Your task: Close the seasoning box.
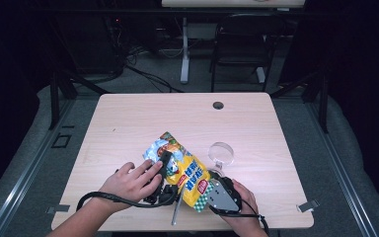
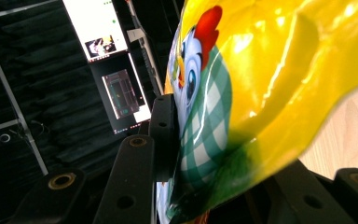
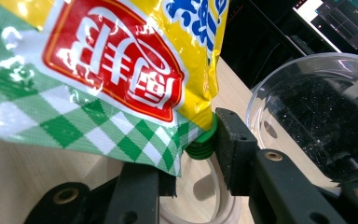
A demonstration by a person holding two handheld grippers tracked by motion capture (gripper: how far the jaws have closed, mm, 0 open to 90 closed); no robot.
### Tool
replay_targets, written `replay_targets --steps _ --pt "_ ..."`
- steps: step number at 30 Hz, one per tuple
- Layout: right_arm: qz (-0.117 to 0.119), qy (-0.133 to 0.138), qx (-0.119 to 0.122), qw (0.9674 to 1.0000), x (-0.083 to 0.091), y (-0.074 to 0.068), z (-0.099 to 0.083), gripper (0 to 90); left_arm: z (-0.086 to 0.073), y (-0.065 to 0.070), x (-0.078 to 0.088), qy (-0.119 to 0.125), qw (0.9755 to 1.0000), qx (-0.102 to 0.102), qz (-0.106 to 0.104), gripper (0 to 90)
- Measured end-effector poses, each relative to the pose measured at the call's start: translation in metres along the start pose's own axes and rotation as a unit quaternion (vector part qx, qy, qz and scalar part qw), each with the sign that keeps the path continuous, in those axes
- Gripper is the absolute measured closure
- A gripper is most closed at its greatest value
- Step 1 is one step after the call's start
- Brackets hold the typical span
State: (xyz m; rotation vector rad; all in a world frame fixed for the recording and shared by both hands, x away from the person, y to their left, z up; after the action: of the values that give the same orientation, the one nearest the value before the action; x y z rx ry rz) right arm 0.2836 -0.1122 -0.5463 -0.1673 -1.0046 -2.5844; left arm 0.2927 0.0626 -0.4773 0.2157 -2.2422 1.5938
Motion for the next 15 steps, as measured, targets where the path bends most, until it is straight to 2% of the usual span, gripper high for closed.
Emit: replay_targets --steps 4,6,8,11,15 --pt "0.002 0.001 -0.005 1.0000 -0.0002 0.0000 0.0000 70.6 0.0008 -0.0021 0.0017 -0.002 1.0000 -0.006 0.000 71.3" --pt "0.003 0.002 -0.006 1.0000 -0.0003 -0.0005 -0.0001 70.6 0.0012 -0.0029 0.0025 -0.004 0.9999 -0.012 0.006 71.4" --pt "0.004 0.001 -0.007 1.0000 -0.0003 -0.0006 -0.0003 70.6 0.0012 -0.0024 0.0027 -0.002 1.0000 -0.009 -0.002 71.4" --pt "0.005 0.001 -0.012 0.9999 -0.0002 -0.0007 0.0000 70.6 0.0010 -0.0032 0.0036 -0.001 0.9999 -0.011 0.003 71.5" --pt "0.009 0.001 -0.021 0.9997 -0.0002 -0.0008 0.0003 70.6 0.0013 -0.0055 0.0049 -0.006 0.9996 -0.026 0.007 71.6"
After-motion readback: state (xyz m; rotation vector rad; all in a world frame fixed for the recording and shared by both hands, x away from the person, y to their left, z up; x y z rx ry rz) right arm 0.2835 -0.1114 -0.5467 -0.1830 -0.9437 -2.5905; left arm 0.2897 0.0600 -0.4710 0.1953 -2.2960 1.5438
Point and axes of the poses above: each handheld gripper's, and its own axes: x roughly backward along the jaws, z roughly out of its top, y roughly to its right, the point moved 5 cm from there along -x, roughly forward along the jaws, and after that the axes turned 11 degrees about -z, right-handed, at the moved point
